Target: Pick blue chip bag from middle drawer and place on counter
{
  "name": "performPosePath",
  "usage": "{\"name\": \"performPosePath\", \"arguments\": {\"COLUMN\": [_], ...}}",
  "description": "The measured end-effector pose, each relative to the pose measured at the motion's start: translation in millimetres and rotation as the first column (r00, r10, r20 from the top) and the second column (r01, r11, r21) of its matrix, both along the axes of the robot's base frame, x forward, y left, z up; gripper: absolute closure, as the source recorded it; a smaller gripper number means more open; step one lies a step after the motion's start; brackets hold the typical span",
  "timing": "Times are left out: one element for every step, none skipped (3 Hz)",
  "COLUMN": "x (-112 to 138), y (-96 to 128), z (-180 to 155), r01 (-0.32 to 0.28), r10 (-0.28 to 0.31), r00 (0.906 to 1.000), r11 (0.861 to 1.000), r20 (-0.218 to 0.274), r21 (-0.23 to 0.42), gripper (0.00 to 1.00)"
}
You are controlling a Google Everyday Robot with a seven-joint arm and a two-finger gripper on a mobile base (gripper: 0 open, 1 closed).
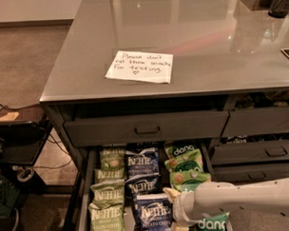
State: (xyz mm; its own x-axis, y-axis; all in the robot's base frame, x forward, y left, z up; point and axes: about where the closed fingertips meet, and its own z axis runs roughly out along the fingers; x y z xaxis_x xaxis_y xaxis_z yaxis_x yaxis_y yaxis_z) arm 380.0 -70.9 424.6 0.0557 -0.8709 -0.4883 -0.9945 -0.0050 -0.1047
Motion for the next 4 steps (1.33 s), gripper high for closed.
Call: {"name": "performPosePath", "arguments": {"x": [-1.6, -1.8, -5.3, -6.4], "y": [3.8, 10.2, 19.9, 28.6], "z": [-13.3, -23.3, -32.0, -40.8], "r01": [0.001, -0.001, -0.014, -0.038], "r10": [-0.001, 0.001, 0.014, 0.039], "r00": [0.9999, 0.9993, 0.9986, 0.9961], "r11": [1.000, 1.000, 1.000, 0.999], "r20": [0.017, 0.037, 0.051, 0.079], "r21": [-0.007, -0.002, -0.002, -0.008], "gripper": [0.00, 0.00, 0.00, 0.00]}}
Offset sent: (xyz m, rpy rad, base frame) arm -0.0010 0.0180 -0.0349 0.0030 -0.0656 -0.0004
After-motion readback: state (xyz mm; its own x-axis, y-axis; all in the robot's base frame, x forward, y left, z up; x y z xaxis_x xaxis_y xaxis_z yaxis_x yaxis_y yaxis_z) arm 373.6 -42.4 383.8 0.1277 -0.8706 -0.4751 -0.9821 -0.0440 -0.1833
